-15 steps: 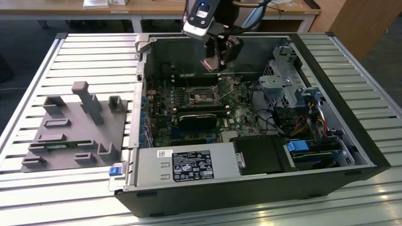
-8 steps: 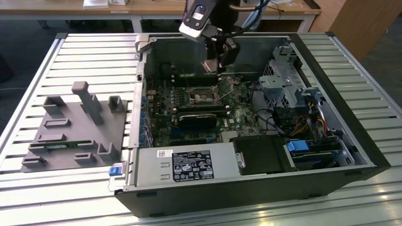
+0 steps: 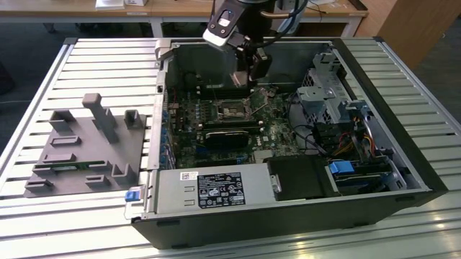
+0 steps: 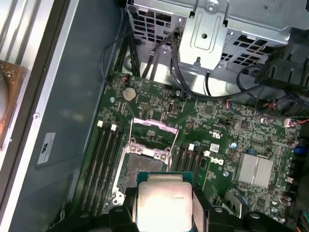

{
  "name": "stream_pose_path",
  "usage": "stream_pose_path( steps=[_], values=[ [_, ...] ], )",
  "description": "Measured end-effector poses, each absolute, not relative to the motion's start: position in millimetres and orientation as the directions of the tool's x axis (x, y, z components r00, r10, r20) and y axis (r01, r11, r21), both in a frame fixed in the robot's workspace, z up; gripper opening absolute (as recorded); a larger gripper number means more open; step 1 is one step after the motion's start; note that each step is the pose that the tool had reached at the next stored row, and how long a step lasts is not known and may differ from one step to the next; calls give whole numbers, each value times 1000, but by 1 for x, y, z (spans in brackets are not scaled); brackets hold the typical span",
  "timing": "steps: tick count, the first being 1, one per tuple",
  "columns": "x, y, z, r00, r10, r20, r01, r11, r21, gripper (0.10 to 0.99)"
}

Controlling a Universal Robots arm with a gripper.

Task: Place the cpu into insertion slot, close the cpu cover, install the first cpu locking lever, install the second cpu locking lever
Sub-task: 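Place the cpu into insertion slot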

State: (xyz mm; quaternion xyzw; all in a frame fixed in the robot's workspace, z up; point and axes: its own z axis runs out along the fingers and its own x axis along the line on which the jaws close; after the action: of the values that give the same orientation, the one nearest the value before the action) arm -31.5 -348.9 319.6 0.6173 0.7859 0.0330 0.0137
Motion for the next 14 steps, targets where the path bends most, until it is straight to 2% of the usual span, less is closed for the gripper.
stream_pose_path(
  steps=[14],
  values=[
    [-31,-349,314,-237,972,8,970,236,58,541]
  ],
)
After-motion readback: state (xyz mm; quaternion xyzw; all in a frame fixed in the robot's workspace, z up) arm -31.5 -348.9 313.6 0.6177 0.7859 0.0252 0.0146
